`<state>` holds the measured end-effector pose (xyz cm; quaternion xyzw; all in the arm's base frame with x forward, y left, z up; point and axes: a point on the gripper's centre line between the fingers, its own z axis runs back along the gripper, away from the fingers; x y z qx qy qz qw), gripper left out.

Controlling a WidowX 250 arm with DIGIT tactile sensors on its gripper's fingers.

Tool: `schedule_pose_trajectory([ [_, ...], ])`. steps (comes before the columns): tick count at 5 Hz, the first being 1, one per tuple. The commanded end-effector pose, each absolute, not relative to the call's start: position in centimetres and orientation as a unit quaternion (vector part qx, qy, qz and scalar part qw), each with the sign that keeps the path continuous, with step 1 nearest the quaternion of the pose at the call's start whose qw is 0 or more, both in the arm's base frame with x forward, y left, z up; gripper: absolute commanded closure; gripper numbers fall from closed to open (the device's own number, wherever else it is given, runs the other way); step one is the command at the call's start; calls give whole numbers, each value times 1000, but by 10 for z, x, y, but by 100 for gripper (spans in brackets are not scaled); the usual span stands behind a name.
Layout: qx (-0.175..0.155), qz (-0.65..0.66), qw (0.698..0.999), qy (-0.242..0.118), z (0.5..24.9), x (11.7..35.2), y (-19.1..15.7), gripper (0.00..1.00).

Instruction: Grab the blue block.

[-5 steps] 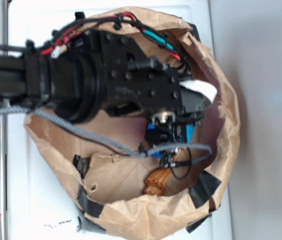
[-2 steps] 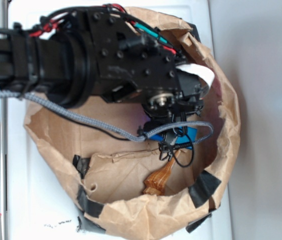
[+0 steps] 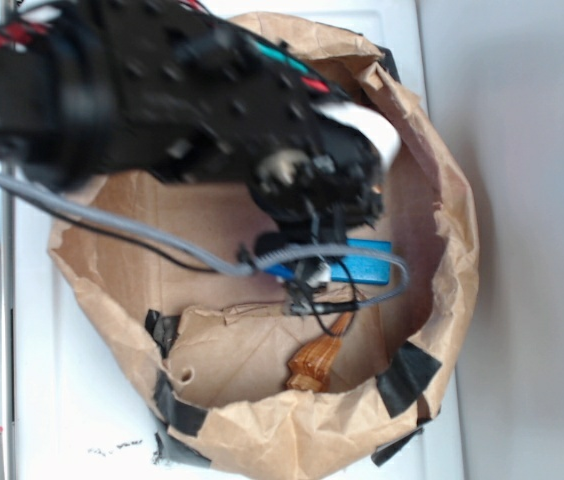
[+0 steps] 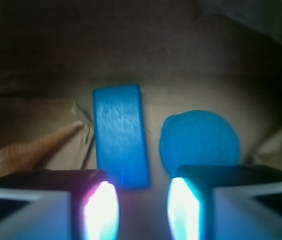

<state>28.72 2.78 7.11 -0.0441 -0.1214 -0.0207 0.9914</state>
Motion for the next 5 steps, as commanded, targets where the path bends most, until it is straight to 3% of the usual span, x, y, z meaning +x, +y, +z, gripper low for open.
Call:
schedule_pose_trajectory([
  [1,-28,-42,989,-142,81,280,37,0],
  [3,-11,-76,989,-128,56,277,14,0],
  [4,-12,-74,986,-146,64,279,6,0],
  [5,-32,-49,987,-146,84,300,16,0],
])
